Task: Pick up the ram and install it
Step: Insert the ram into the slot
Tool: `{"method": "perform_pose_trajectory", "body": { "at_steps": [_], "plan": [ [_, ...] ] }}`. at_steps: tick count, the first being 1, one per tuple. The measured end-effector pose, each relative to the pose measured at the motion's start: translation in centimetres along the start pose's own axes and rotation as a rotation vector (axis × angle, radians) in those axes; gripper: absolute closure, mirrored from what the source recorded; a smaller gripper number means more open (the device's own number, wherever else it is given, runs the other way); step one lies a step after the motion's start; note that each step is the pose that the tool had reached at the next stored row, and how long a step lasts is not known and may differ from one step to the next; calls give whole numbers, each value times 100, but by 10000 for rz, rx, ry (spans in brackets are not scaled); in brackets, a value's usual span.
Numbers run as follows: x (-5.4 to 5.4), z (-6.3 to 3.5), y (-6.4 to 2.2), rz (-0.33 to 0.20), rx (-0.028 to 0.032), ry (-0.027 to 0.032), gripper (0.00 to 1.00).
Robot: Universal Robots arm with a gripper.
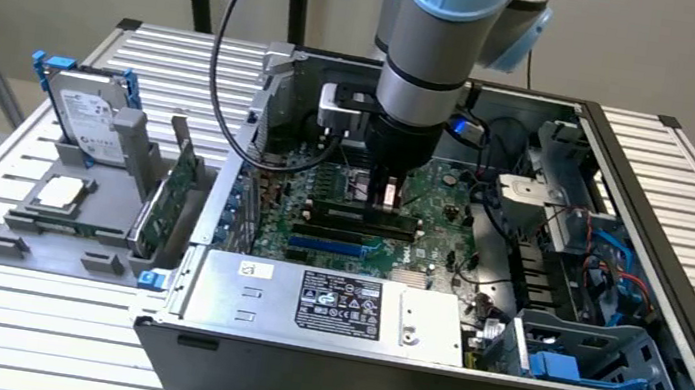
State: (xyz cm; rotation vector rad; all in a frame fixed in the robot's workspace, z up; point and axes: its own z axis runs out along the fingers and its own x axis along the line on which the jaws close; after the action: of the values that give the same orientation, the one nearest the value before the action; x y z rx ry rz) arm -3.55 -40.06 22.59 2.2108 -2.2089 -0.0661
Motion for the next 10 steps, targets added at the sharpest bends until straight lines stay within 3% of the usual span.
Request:
{"method": "perform_pose_trajectory", "body": {
  "at_steps": [10],
  "plan": [
    [-12, 21, -1, 4, 5, 108, 100]
  ]
}}
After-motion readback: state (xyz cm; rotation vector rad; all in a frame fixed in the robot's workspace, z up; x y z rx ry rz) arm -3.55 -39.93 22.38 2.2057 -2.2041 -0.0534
